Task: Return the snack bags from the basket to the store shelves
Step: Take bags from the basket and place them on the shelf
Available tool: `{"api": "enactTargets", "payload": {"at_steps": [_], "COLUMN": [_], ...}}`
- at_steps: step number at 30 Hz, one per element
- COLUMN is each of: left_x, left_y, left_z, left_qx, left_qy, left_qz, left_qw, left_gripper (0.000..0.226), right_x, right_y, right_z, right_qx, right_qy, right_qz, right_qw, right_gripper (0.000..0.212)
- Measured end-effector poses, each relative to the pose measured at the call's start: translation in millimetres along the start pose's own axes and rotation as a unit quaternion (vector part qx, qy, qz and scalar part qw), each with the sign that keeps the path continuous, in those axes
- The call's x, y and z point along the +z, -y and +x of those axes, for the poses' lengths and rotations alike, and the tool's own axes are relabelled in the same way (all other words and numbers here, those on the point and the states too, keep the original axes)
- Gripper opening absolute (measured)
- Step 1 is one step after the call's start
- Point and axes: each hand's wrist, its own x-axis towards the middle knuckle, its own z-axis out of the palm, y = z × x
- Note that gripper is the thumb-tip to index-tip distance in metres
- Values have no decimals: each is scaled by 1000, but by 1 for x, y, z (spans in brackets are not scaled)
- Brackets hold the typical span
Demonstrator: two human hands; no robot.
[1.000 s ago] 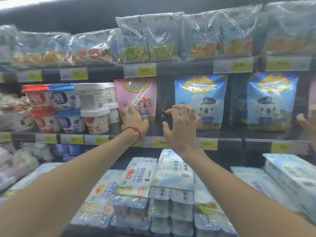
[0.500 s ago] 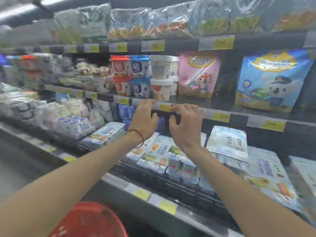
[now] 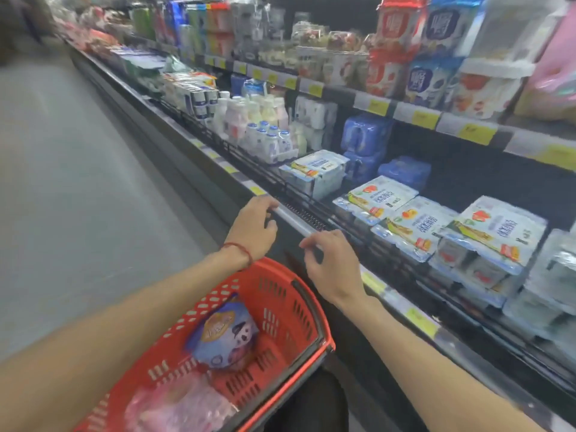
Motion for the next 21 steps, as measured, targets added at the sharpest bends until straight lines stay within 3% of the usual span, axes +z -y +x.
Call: {"api": "enactTargets", "payload": {"at_steps": [6, 10, 17, 21], "left_x": [-8, -12, -19, -15], "left_y": [85, 138, 205, 222], "left_z": [-71, -128, -204, -236], "left_qx": [-128, -233, -427, -478], "left_qy": [34, 69, 147, 220], "left_qz": [44, 72, 113, 140], "left_qw": [990, 967, 885, 839], "left_gripper": [30, 24, 23, 24], "right_x": [78, 131, 214, 255], "right_y": [13, 9, 2, -2], "right_z": [-39, -62, -87, -88], "right_qx": [3, 56, 176, 211], "right_qy": [128, 259, 383, 386], "right_qz": [16, 13, 52, 77], "right_qw": [992, 964, 905, 895], "right_gripper": [17, 28, 63, 93]}}
